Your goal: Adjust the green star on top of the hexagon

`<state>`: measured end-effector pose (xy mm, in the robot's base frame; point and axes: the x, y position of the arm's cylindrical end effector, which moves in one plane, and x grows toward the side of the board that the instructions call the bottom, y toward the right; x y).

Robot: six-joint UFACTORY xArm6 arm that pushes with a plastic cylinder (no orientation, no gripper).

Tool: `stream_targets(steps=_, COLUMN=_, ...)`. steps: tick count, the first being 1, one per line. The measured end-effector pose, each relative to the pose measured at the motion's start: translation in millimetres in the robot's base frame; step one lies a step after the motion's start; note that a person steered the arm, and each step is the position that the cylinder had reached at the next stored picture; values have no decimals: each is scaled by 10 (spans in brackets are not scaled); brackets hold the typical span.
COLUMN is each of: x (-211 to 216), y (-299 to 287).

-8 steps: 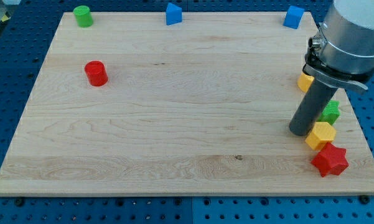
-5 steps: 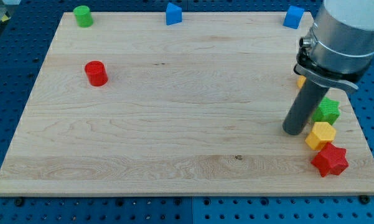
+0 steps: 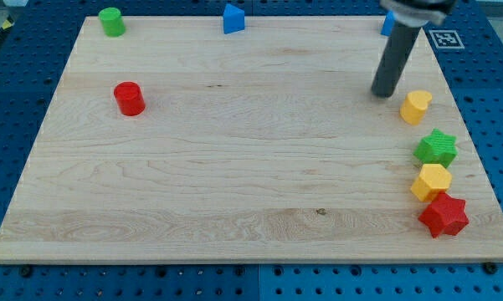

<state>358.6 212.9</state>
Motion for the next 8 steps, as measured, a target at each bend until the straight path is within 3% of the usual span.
stream_targets(steps=1, x=-87, y=901)
stream_targets(steps=2, x=309, y=1316)
stream_targets(steps=4, x=1267, y=1066)
stream_targets(steps=8, x=1331, y=466)
